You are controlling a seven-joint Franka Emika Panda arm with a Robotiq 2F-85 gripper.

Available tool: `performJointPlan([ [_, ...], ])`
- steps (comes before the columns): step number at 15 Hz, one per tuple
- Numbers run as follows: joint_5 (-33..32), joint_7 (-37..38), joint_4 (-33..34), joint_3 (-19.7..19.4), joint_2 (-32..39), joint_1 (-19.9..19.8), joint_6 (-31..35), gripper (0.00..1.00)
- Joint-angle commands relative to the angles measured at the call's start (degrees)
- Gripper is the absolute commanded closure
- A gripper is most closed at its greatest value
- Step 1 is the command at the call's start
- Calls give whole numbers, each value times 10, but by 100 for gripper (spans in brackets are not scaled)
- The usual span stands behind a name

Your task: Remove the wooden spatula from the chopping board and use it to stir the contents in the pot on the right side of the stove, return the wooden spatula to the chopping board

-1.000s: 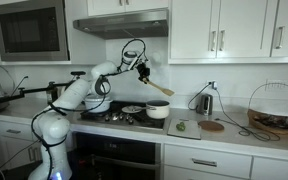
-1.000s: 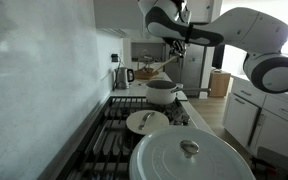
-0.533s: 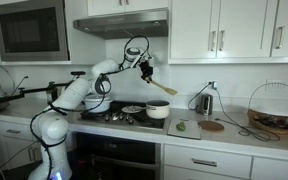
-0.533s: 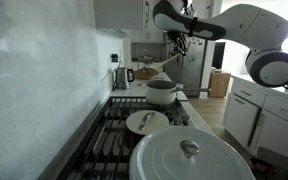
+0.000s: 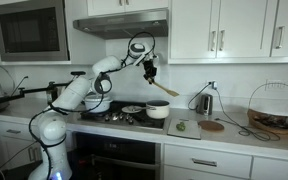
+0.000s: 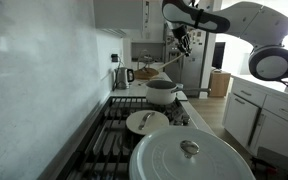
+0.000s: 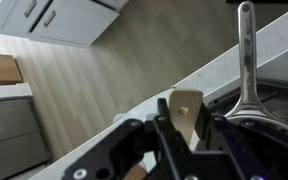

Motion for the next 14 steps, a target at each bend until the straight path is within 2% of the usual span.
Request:
performJointPlan([
  [1, 50, -19, -1, 6, -16, -37, 6, 93],
  [7, 108, -87, -3, 16, -19, -111, 11, 93],
  [13, 140, -207, -2, 33, -11, -173, 19, 93],
  [14, 143, -221, -43, 37, -32, -179, 34, 93],
])
